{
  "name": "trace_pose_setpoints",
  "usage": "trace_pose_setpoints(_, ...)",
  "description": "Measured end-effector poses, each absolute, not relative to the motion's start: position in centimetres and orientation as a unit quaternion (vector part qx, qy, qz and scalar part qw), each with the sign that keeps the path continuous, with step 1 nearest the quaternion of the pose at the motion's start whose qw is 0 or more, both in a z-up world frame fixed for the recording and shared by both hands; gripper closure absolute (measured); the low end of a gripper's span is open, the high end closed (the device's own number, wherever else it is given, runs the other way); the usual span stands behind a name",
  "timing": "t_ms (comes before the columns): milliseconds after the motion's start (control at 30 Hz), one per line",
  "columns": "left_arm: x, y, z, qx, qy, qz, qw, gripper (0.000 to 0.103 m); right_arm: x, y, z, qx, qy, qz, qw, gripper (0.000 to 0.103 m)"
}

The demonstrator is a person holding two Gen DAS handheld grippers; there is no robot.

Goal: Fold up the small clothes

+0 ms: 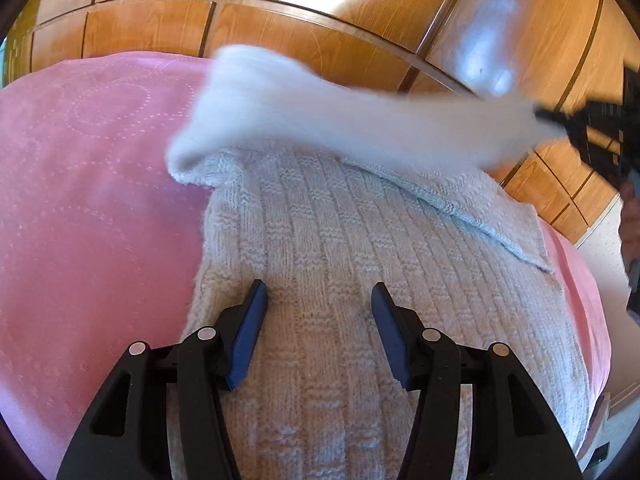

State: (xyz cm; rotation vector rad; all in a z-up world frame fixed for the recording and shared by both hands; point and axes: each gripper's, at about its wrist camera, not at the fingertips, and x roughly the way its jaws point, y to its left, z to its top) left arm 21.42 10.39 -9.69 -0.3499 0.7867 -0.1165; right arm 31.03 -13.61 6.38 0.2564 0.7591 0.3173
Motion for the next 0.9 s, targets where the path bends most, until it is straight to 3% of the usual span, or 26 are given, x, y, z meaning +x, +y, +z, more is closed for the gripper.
trace_pose_setpoints(400, 21.7, 9.2, -9.0, -0.134, 0.403, -0.041, 0.905, 0.048, 30.9, -24.6, -4.4, 0.188, 0.453, 0.032, 0.871, 0.097)
trace_pose_setpoints(533, 21.7, 9.2, -7.0, -0.119, 0.4, -0.053, 0.907, 0.048, 29.4, -25.9, -3.0, 0.177, 0.437, 0.023, 0.882, 0.074)
trace_pose_setpoints(600, 22.0, 9.6, -5.7, -0.115, 0.385, -0.057, 0.914, 0.048, 28.2, -25.5, -1.6, 0.153, 0.42, 0.032, 0.894, 0.073)
trace_pose_setpoints(900, 28.9, 11.9, -3.3, -0.15, 0.366, -0.034, 0.918, 0.053, 28.5, -17.5, -1.9, 0.013, 0.412, 0.084, 0.907, 0.047)
